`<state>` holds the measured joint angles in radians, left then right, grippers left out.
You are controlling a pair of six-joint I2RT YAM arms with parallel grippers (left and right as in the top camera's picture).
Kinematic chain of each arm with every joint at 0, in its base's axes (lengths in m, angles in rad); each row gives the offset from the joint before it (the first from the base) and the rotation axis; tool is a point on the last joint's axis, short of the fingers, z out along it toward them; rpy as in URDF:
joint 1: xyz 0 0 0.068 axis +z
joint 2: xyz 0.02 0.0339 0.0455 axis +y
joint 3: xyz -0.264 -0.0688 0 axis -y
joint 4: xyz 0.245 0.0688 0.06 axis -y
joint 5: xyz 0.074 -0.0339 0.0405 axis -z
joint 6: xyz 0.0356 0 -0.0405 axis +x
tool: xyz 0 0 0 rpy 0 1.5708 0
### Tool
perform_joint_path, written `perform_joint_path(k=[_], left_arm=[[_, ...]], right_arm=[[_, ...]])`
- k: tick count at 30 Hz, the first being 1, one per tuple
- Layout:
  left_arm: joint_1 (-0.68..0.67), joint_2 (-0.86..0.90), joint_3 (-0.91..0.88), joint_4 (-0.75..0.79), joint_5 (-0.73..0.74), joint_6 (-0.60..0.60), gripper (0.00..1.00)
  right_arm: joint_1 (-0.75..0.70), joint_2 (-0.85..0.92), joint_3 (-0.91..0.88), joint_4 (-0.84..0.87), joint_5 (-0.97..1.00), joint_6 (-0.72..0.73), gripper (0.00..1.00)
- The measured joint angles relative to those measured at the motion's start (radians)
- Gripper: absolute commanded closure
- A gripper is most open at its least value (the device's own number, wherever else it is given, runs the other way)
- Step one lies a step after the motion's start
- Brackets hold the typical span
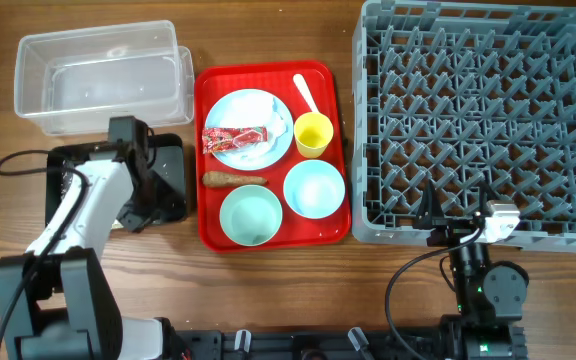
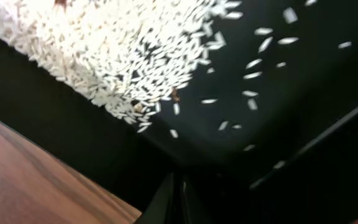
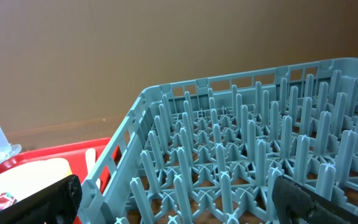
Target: Sort waste into correct bins and load items into the dishwasher rack
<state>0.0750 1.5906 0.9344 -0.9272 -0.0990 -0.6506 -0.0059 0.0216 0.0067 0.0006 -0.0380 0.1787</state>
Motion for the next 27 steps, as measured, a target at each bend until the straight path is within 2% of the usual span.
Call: perform_joint_path(k=[3, 12, 17, 20, 23, 27], left_arm=[[0.0, 0.0, -0.034, 0.008, -0.008, 0.003, 0.96], [0.0, 0.0, -0.049, -0.148, -0.007, 0.03, 0.96], [0.0, -0.106, -0.056, -0.054, -0.024, -0.008, 0.96], [0.0, -0.23, -0.056, -0.046, -0.119, -0.082, 0.96], [0.006, -0.245, -0.09, 0.006, -0.173, -0.116, 0.96], [0.149, -0.24, -0.174, 0.058, -0.197, -0.124, 0.94]], right_arm=[[0.0, 0.0, 0.0, 0.0, 0.0, 0.0, 0.0], [0.0, 0.0, 0.0, 0.0, 0.0, 0.0, 0.0], [0.0, 0.0, 0.0, 0.0, 0.0, 0.0, 0.0], [0.0, 0.0, 0.0, 0.0, 0.0, 0.0, 0.0], [0.0, 0.0, 0.0, 0.0, 0.0, 0.0, 0.0], [0.0, 0.0, 0.0, 0.0, 0.0, 0.0, 0.0]])
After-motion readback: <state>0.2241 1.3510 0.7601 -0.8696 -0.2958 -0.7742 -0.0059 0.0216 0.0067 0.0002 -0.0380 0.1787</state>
